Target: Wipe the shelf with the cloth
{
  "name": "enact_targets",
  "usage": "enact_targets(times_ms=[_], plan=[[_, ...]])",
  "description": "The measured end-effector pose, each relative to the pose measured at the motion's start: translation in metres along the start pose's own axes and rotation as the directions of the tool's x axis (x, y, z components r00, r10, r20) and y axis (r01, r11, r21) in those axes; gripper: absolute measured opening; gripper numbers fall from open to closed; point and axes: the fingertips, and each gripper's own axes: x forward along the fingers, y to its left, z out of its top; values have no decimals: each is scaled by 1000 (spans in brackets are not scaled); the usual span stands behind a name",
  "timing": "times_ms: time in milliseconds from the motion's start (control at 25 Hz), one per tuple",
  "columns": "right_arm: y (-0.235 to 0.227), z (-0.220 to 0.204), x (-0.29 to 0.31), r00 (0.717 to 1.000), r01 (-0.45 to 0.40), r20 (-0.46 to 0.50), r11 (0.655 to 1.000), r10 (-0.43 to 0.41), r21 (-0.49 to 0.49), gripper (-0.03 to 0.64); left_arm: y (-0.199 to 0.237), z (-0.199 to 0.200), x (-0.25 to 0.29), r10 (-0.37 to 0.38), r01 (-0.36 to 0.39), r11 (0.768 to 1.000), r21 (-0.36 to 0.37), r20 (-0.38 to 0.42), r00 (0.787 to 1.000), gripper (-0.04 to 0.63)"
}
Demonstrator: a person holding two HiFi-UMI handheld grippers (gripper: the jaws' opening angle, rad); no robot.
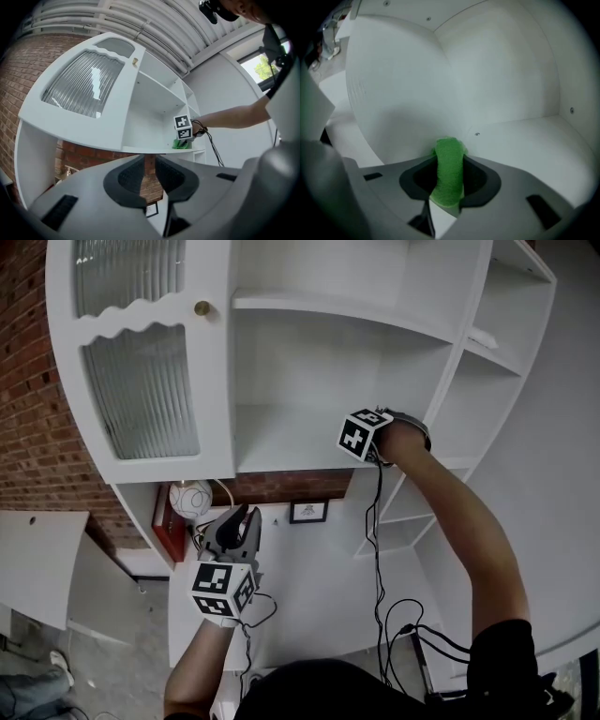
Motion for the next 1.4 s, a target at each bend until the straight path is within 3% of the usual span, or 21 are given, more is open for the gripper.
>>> enact_targets(times_ms=[120,280,440,520,600,680,840,1040,1200,1280,1320,1400], plan=[[-1,-5,3,998,49,-23,998,-50,-50,115,-4,-3,1,-9,9,1000,-1,-8,1000,69],[-4,-5,-2,998,63,10,997,-62,-42,115,-7,-10,-3,-8,8,1000,-3,-29,1000,69],[-25,19,-31,982,97,162,995,-98,12,117,3,-10,-16,44,-44,999,3,-36,998,69],[-27,44,-58,949,30,311,997,-50,66,117,10,-8,-25,78,-77,997,8,-36,996,69],[-18,78,-90,863,-139,501,985,71,100,118,16,-7,-35,113,-112,994,17,-37,993,69],[1,111,-117,740,-338,640,937,208,87,118,22,-4,-47,151,-150,988,28,-39,988,69],[41,155,-145,546,-579,749,815,375,15,118,34,3,-73,229,-227,972,56,-34,973,69],[68,190,-175,309,-787,827,615,469,-55,118,47,10,-105,319,-316,946,76,-29,947,69],[86,208,-199,130,-896,838,425,530,-129,118,48,14,-119,353,-349,933,87,-28,935,69],[99,213,-204,73,-923,821,349,566,-158,118,47,15,-122,360,-356,930,95,-30,932,69],[104,215,-202,68,-929,811,334,581,-161,117,46,14,-124,363,-359,928,97,-31,931,69],[112,218,-193,95,-928,794,341,600,-147,117,47,13,-126,369,-365,926,99,-35,929,69]])
